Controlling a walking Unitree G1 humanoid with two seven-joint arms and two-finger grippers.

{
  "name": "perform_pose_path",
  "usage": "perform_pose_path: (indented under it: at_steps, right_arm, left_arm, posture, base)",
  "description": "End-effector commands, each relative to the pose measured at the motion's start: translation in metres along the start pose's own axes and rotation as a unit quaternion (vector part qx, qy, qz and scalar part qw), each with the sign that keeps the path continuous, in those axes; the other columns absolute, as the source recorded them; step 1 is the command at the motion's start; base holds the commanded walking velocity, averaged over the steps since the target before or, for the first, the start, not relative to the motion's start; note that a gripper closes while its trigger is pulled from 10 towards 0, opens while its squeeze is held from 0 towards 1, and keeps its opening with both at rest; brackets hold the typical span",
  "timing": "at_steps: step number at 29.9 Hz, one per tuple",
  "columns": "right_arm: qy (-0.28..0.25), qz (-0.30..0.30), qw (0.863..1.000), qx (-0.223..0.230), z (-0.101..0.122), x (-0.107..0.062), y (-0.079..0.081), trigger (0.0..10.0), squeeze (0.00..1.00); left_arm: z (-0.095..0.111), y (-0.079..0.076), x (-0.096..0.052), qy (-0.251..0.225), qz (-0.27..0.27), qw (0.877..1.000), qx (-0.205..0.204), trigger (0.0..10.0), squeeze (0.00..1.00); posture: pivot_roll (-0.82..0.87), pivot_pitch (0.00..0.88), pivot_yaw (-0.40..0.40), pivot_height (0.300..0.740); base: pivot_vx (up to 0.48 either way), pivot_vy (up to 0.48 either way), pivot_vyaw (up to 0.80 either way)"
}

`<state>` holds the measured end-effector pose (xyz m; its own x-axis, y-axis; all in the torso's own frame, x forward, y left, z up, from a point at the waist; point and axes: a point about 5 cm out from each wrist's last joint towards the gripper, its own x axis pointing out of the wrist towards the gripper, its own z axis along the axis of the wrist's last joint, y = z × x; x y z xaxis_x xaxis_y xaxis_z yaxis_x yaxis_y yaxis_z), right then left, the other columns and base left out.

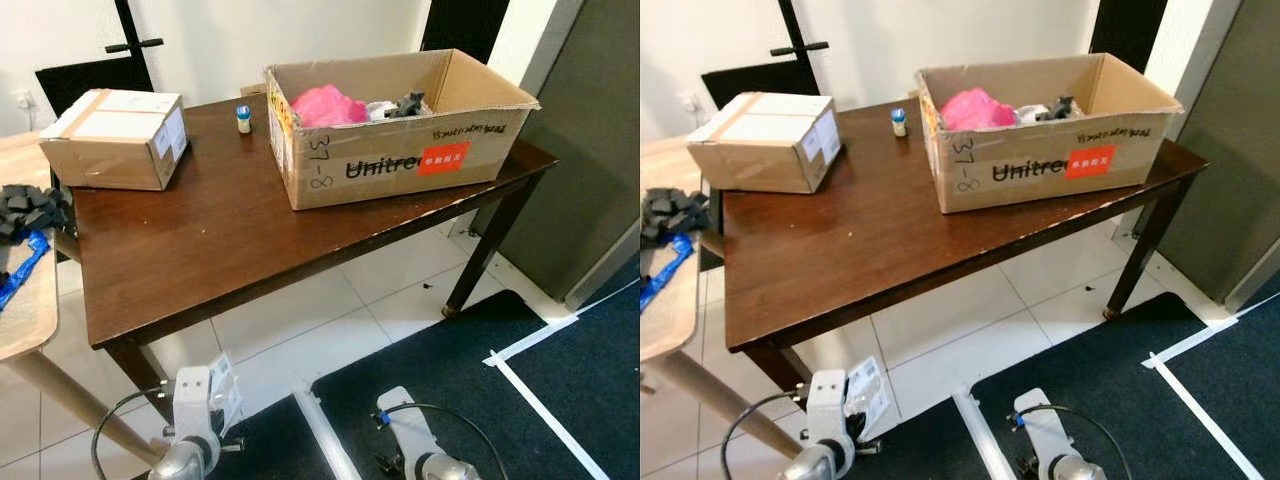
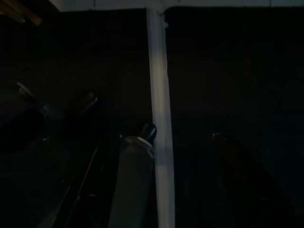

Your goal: Picking trash to rubbish bin

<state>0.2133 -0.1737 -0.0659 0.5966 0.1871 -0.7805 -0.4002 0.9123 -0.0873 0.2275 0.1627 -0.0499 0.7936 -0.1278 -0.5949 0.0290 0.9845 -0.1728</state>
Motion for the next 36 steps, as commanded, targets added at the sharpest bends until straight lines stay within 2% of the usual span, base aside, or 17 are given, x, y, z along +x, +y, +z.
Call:
perform_pose_path:
  at_steps: [1,9,36]
  right_arm:
    - [0.013,-0.001,1.000,0.009,-0.0077,-0.0014,-0.0004,10.0,0.00]
    - [0.011,-0.002,1.000,0.007,-0.0060,-0.0008,0.0006,10.0,0.00]
    - [0.007,-0.002,1.000,0.006,-0.0081,-0.0015,0.0019,10.0,0.00]
  left_arm:
    - [-0.0069,-0.0024,-0.0012,0.011,0.001,1.000,0.002,10.0,0.00]
    - [-0.0041,-0.0019,-0.0014,0.001,-0.001,1.000,0.015,10.0,0.00]
    - [-0.0023,0.0008,-0.0001,0.006,0.010,1.000,0.005,10.0,0.00]
  posture:
    - [-0.04,0.104,-0.015,0.740]
    - [-0.04,0.109,-0.016,0.740]
    - [-0.05,0.100,-0.006,0.740]
  base:
    - [0.000,0.000,0.00]
    - [0.000,0.000,0.00]
    - [0.000,-0.480,0.00]
